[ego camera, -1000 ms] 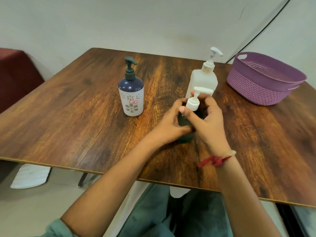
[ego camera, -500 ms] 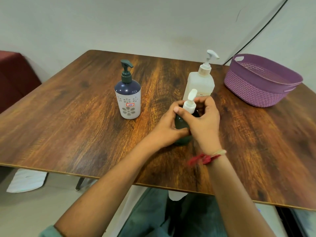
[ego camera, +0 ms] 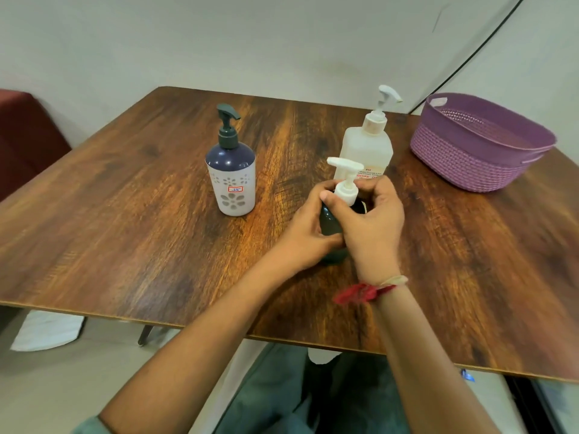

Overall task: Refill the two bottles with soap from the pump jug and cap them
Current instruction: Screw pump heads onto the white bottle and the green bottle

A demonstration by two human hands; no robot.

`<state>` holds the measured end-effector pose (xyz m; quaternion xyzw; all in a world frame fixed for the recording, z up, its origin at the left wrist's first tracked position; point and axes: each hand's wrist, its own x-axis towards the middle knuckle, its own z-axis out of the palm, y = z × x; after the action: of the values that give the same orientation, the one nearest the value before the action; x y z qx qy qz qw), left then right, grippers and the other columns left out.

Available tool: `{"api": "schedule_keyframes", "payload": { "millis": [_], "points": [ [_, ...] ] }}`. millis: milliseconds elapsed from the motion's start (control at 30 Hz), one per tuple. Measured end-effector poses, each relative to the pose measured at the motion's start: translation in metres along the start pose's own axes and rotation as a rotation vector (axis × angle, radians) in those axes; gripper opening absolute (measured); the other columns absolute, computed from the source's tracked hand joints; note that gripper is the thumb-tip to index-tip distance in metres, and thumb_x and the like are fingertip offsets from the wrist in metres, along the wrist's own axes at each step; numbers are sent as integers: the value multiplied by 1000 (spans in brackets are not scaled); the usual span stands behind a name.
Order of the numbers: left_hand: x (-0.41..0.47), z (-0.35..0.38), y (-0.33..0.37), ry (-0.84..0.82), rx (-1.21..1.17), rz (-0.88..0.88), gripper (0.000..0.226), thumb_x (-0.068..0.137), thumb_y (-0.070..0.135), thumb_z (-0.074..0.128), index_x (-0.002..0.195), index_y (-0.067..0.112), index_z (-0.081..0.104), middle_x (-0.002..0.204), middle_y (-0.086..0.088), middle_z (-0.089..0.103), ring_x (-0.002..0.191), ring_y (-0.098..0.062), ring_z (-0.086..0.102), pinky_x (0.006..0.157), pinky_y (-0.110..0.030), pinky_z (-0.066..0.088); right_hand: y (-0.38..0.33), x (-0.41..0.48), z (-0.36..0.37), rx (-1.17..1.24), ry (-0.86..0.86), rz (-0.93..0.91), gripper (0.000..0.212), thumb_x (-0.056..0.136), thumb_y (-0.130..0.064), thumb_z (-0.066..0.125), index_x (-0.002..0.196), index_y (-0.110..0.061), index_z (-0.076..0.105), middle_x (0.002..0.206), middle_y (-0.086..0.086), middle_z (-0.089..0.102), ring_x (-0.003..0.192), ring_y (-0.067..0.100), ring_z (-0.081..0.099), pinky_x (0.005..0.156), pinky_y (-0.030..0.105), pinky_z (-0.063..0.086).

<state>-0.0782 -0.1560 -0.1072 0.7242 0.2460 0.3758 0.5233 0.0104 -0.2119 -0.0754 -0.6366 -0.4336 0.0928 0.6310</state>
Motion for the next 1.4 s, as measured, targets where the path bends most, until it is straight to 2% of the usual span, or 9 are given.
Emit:
{"api": "schedule_keyframes", "payload": {
  "millis": [167,233,467,700,800,1000,1133,1300,1400],
  "points": [
    [1,-6,2,-46,-21,-24,74,75,1,72,137,13,35,123,9,51,111,11,50,90,-10,42,3,9,-17,116,-453,43,51,82,-21,69,129,-12,51,124,-1,61,120,10,54,105,33,42],
    [1,-6,1,-67,-32,-32,75,75,4,72,138,12,32,122,10,51,108,11,52,90,-11,42,6,12,-24,127,-551,12,48,86,-19,58,132,-9,51,132,1,56,128,11,48,110,38,37],
    [2,-1,0,-5,-9,-12,69,78,-1,70,134,18,34,120,19,49,109,13,51,92,-11,41,6,8,-11,-10,-316,-37,43,83,-23,57,124,-8,60,118,5,65,113,15,59,100,40,47],
    [-9,8,7,88,124,78,57,85,22,61,135,17,36,133,0,51,121,-8,50,100,-36,44,5,-13,8,-264,-9,-186,32,89,-28,52,113,-8,62,104,7,69,98,25,62,99,55,40],
    [-10,9,10,108,160,84,55,84,32,55,132,14,37,130,-2,52,120,-11,50,99,-39,45,3,-13,10,-310,-57,-179,37,92,-31,45,117,-6,57,108,9,65,101,24,57,93,49,43],
    [-6,4,11,126,193,93,60,74,19,68,128,15,42,122,0,59,111,-10,57,91,-38,50,-6,-2,-9,-109,-286,-63,46,86,-38,53,125,-13,52,118,2,61,110,16,57,95,35,47],
    [-5,-1,14,157,194,85,64,69,20,77,124,20,44,118,7,61,107,-4,58,90,-33,51,-12,4,-24,-66,-476,-29,41,93,-26,56,131,-17,44,118,-13,54,116,7,51,98,20,42],
    [4,-8,8,271,288,54,66,66,44,72,122,23,45,119,6,58,108,-10,56,91,-34,49,-8,9,-35,-96,-512,20,42,94,-28,53,134,-23,40,126,-9,48,125,8,45,104,33,42],
    [16,-19,5,296,376,7,65,71,41,75,125,24,44,123,4,55,113,-12,52,92,-33,47,-3,10,-33,-115,-528,39,39,95,-30,51,132,-23,42,126,-8,48,124,10,46,104,33,41]
  ]
}}
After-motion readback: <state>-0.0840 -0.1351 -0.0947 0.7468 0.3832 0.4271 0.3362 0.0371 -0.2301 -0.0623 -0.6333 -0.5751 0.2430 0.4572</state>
